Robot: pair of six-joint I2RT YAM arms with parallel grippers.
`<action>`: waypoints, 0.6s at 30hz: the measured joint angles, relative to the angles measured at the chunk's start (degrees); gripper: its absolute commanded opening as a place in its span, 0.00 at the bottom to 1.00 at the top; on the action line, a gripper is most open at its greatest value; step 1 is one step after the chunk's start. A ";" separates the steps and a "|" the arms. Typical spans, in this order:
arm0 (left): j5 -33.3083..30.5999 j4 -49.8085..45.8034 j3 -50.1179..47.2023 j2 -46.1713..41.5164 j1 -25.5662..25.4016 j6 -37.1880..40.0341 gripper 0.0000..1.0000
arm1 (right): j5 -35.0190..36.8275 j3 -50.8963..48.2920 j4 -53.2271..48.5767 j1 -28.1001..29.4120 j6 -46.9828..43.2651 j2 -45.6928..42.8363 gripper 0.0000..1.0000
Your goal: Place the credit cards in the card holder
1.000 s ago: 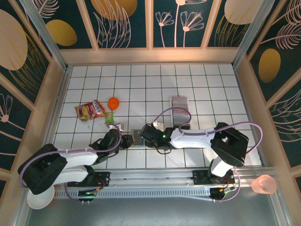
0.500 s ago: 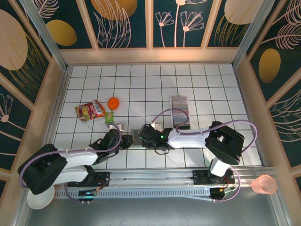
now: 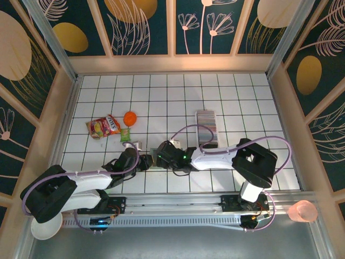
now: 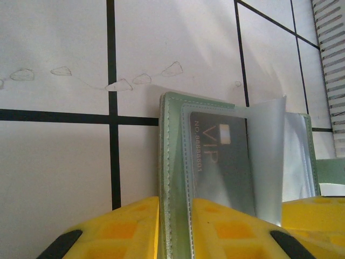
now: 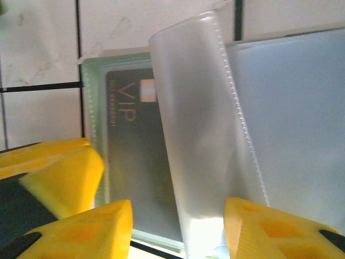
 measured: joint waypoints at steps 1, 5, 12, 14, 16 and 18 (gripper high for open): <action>0.00 0.02 -0.04 -0.07 0.00 -0.09 0.22 | -0.22 -0.17 0.87 0.00 0.15 0.00 0.48; -0.11 0.74 -0.46 -0.04 0.00 -0.68 0.21 | -1.22 -1.31 5.22 0.00 1.14 0.00 0.48; -0.46 3.08 -1.29 0.68 0.00 -2.19 0.20 | -2.43 -3.32 12.26 0.02 2.82 0.00 0.47; -0.66 3.28 -1.38 0.70 0.00 -2.60 0.20 | -2.43 -3.41 13.16 0.09 2.99 0.00 0.47; -0.85 3.37 -1.42 0.63 0.00 -3.02 0.20 | -2.43 -3.72 14.78 0.13 2.97 -0.07 0.47; -1.07 3.17 -1.46 0.24 0.00 -3.34 0.20 | -2.51 -4.35 16.70 0.13 2.97 -0.59 0.48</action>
